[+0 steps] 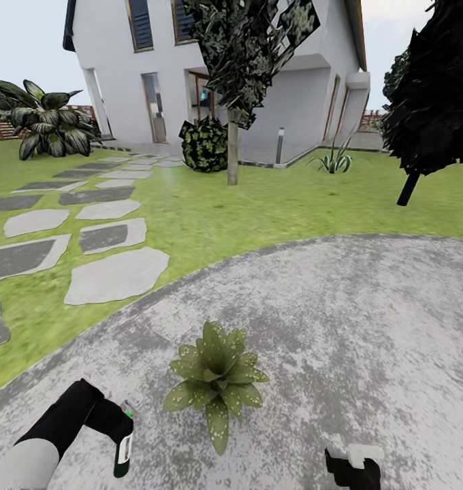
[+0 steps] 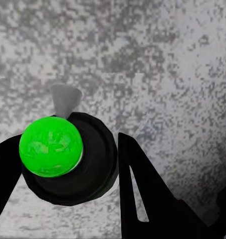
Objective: Pick up the pesticide atomizer in the garden and spray insectifuge to fully cover both potted plants in the garden.
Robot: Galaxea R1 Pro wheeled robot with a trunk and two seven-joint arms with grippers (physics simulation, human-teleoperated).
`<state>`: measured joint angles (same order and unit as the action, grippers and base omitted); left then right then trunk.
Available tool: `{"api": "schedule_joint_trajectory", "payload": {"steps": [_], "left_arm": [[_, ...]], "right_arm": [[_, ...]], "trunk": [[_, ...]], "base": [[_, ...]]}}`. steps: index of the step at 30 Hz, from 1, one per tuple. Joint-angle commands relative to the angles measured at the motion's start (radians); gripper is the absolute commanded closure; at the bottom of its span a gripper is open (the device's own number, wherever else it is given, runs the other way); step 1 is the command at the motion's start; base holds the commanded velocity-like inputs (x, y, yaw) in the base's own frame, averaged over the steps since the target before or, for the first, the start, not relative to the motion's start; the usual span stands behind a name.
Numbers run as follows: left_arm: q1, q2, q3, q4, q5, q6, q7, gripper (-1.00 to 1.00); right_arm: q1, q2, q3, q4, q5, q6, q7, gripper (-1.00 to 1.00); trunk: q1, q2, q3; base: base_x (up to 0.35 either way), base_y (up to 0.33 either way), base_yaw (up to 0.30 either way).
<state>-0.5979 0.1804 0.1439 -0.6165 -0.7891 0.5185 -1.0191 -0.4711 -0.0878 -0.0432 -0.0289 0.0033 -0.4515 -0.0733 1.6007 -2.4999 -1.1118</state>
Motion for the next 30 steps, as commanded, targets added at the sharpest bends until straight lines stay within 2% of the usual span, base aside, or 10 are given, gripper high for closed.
{"api": "schedule_joint_trajectory", "payload": {"steps": [1, 4, 12, 14, 15, 18, 23, 27, 30], "left_arm": [[-0.003, 0.000, 0.004, -0.002, -0.011, 0.008, -0.013, 1.00], [-0.013, -0.004, 0.004, -0.011, -0.027, 0.018, -0.030, 1.00], [-0.058, -0.019, 0.003, -0.037, -0.067, 0.063, -0.075, 1.00], [-0.069, -0.030, -0.007, -0.037, -0.077, 0.075, -0.086, 1.00], [-0.148, -0.032, -0.025, -0.038, -0.360, 0.152, -0.552, 1.00], [-0.152, -0.035, -0.056, -0.038, -0.369, 0.152, -0.552, 1.00], [-0.187, -0.034, -0.061, -0.039, -0.371, 0.152, -0.552, 1.00], [-0.250, -0.033, -0.071, -0.038, -0.377, 0.152, -0.552, 1.00], [-0.301, -0.034, -0.161, -0.037, -0.430, 0.153, -0.552, 1.00]], "right_arm": [[0.005, 0.006, -0.004, 0.001, 0.000, -0.004, 0.000, -1.00], [0.018, 0.009, -0.004, 0.000, 0.000, -0.003, 0.003, -1.00], [0.019, -0.011, -0.004, 0.000, 0.000, -0.002, 0.004, -1.00], [0.019, -0.012, -0.004, 0.000, 0.000, -0.002, 0.003, -1.00], [0.019, -0.012, -0.004, 0.000, -0.001, -0.002, 0.003, -1.00], [0.019, -0.010, -0.006, 0.000, -0.002, -0.002, 0.001, -1.00], [0.019, -0.007, -0.006, 0.000, -0.003, -0.002, 0.001, -1.00], [0.019, -0.007, -0.006, 0.000, -0.003, -0.002, -0.001, -1.00], [0.019, -0.010, -0.006, 0.000, -0.001, -0.003, 0.002, -1.00]], "trunk": [[0.000, 0.000, -0.001], [0.000, 0.000, -0.001], [0.000, 0.000, -0.001], [0.000, 0.000, -0.001], [0.000, 0.000, -0.001], [0.000, 0.000, -0.001], [0.000, 0.000, -0.001], [0.000, 0.000, -0.001], [0.000, 0.000, -0.001]], "base": [[0.000, 0.000, 0.000], [0.000, 0.000, 0.000], [0.000, 0.000, 0.000], [0.000, 0.000, 0.000], [0.022, -0.005, 0.000], [0.162, -0.126, 0.000], [0.076, -0.057, -0.180], [0.004, -0.003, -0.101], [0.000, 0.000, -0.008]]}}
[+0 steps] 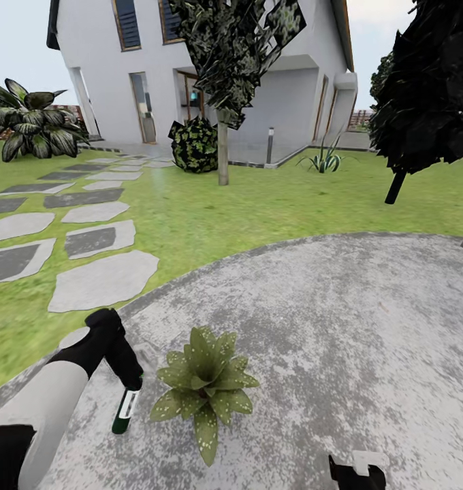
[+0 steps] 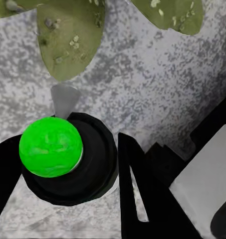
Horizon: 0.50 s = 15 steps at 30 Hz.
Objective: Pick up the pesticide atomizer in the garden and spray insectifuge to fully cover both potted plants in the garden.
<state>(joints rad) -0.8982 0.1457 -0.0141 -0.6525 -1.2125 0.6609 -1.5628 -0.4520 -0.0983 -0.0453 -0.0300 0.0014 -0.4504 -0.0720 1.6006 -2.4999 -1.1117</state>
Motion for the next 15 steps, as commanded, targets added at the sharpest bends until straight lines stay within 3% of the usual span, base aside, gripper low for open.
{"api": "schedule_joint_trajectory", "payload": {"steps": [1, 3, 9, 15], "left_arm": [[-0.012, -0.002, -0.017, -0.001, -0.017, 0.011, -0.008, 1.00], [-0.037, -0.007, -0.031, 0.000, -0.023, 0.017, -0.008, 1.00], [-0.042, -0.022, -0.033, 0.013, -0.024, 0.019, -0.008, 1.00], [-0.042, -0.027, -0.033, 0.012, -0.026, 0.019, -0.008, 1.00]], "right_arm": [[-0.001, -0.001, -0.004, 0.001, 0.000, -0.004, 0.001, -1.00], [-0.001, -0.001, -0.004, 0.001, 0.001, -0.004, 0.001, -1.00], [-0.001, -0.001, -0.004, 0.001, 0.000, -0.002, -0.002, -1.00], [-0.001, 0.000, -0.004, 0.001, 0.000, -0.002, -0.003, -1.00]], "trunk": [[0.000, 0.000, -0.001], [0.000, 0.000, -0.001], [0.000, 0.000, -0.001], [0.000, 0.000, -0.001]], "base": [[0.000, 0.000, -0.002], [0.000, 0.000, -0.001], [0.000, -0.015, 0.000], [-0.008, -0.239, 0.000]]}}
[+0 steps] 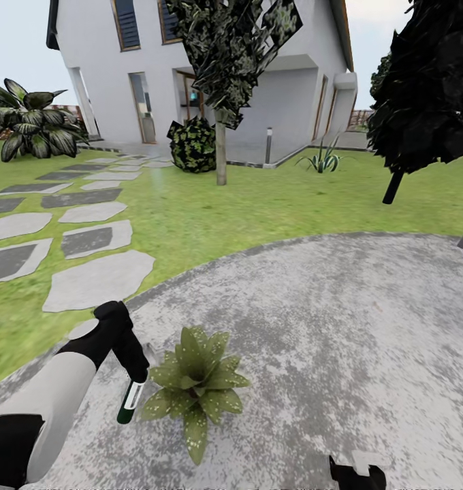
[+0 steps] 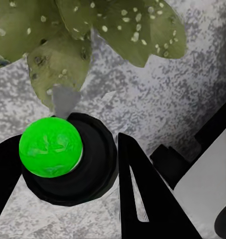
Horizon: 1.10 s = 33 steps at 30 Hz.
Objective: Pick up the pesticide atomizer in the garden and spray insectifuge to fully cover both potted plants in the garden.
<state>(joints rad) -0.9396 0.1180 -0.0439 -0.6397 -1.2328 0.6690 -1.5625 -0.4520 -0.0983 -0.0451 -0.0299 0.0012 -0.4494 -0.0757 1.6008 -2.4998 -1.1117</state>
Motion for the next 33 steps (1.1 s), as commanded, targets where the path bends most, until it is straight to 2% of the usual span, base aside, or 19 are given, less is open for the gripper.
{"api": "schedule_joint_trajectory", "payload": {"steps": [1, 4, 11, 16, 20, 24, 27, 28, 33], "left_arm": [[-0.001, -0.002, -0.005, -0.001, -0.006, 0.011, -0.008, 1.00], [-0.001, -0.010, -0.006, -0.004, -0.007, 0.011, -0.008, 1.00], [-0.003, -0.013, -0.007, -0.006, -0.007, 0.011, -0.008, 1.00], [-0.051, -0.005, -0.009, 0.018, -0.007, 0.010, -0.008, 1.00], [-0.055, -0.012, -0.027, 0.040, -0.030, 0.009, -0.008, 1.00], [-0.055, -0.008, -0.056, 0.079, -0.037, 0.009, -0.008, 1.00], [-0.054, -0.006, -0.059, 0.106, -0.037, 0.009, -0.008, 1.00], [-0.054, -0.013, -0.059, 0.110, -0.037, 0.010, -0.008, 1.00], [-0.056, -0.015, -0.057, 0.109, -0.039, 0.011, -0.008, 1.00]], "right_arm": [[0.000, 0.000, -0.004, 0.001, 0.000, -0.003, 0.001, -1.00], [0.000, 0.001, -0.004, 0.001, 0.000, -0.003, 0.001, -1.00], [0.000, 0.005, -0.005, 0.001, -0.001, -0.004, 0.001, -1.00], [0.000, 0.005, -0.004, 0.001, -0.001, -0.003, 0.001, -1.00], [0.000, 0.005, -0.005, 0.000, -0.001, -0.003, 0.001, -1.00], [0.000, 0.005, -0.004, 0.001, 0.001, -0.003, 0.002, -1.00], [0.000, 0.006, -0.004, 0.001, 0.002, -0.003, 0.003, -1.00], [0.000, 0.010, -0.004, 0.001, 0.001, -0.003, 0.001, -1.00], [0.000, 0.009, -0.005, 0.001, 0.000, -0.002, 0.001, -1.00]], "trunk": [[0.000, 0.000, -0.001], [0.000, 0.000, 0.001], [0.000, 0.000, 0.002], [0.000, 0.000, 0.003], [0.000, 0.000, 0.004], [0.000, 0.000, 0.004], [0.000, 0.000, 0.004], [0.000, 0.000, 0.004], [0.000, 0.000, 0.004]], "base": [[-0.094, -0.260, -0.024], [-0.155, -0.173, -0.142], [-0.018, -0.015, -0.023], [0.000, 0.000, -0.196], [0.000, 0.000, -0.206], [0.000, 0.000, -0.028], [0.000, 0.000, -0.002], [0.000, 0.000, 0.000], [-0.044, -0.100, 0.113]]}}
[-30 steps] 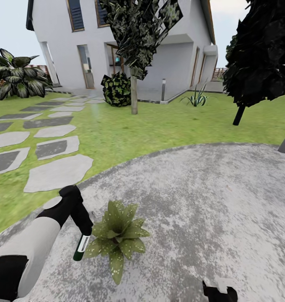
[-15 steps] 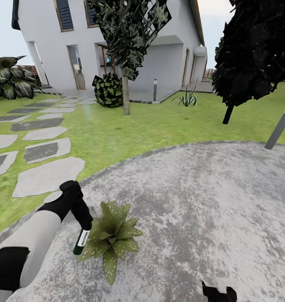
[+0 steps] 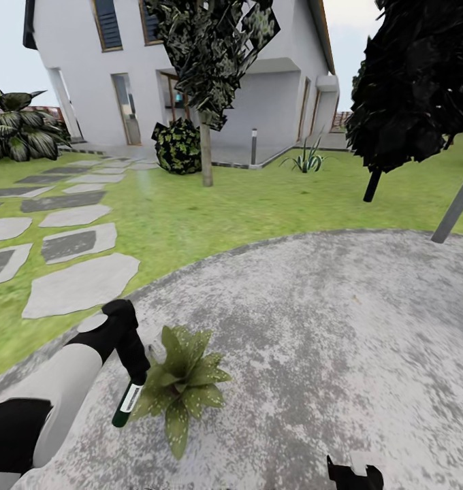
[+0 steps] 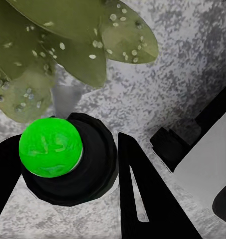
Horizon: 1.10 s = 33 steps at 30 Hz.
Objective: Pick up the pesticide atomizer in the garden and spray insectifuge to fully cover both potted plants in the garden.
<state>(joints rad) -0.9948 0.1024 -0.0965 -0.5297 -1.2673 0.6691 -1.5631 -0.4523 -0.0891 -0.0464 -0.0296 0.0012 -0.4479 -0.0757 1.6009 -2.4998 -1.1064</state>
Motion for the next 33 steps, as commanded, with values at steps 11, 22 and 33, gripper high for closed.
{"api": "schedule_joint_trajectory", "payload": {"steps": [11, 22, 33], "left_arm": [[-0.001, -0.006, -0.007, -0.009, -0.004, 0.011, -0.008, 1.00], [-0.017, -0.014, -0.077, -0.014, 0.001, 0.009, -0.008, 1.00], [-0.071, -0.033, -0.080, -0.004, 0.002, 0.012, -0.008, 1.00]], "right_arm": [[0.000, 0.001, -0.003, 0.000, 0.000, -0.003, 0.000, -1.00], [0.000, 0.001, -0.003, 0.000, 0.000, -0.003, -0.001, -1.00], [0.000, 0.000, -0.003, 0.000, 0.000, -0.005, -0.001, -1.00]], "trunk": [[0.000, 0.000, -0.001], [0.000, 0.000, -0.001], [0.000, 0.000, 0.007]], "base": [[0.060, -0.239, 0.270], [0.089, -0.053, 0.163], [-0.097, -0.175, 0.054]]}}
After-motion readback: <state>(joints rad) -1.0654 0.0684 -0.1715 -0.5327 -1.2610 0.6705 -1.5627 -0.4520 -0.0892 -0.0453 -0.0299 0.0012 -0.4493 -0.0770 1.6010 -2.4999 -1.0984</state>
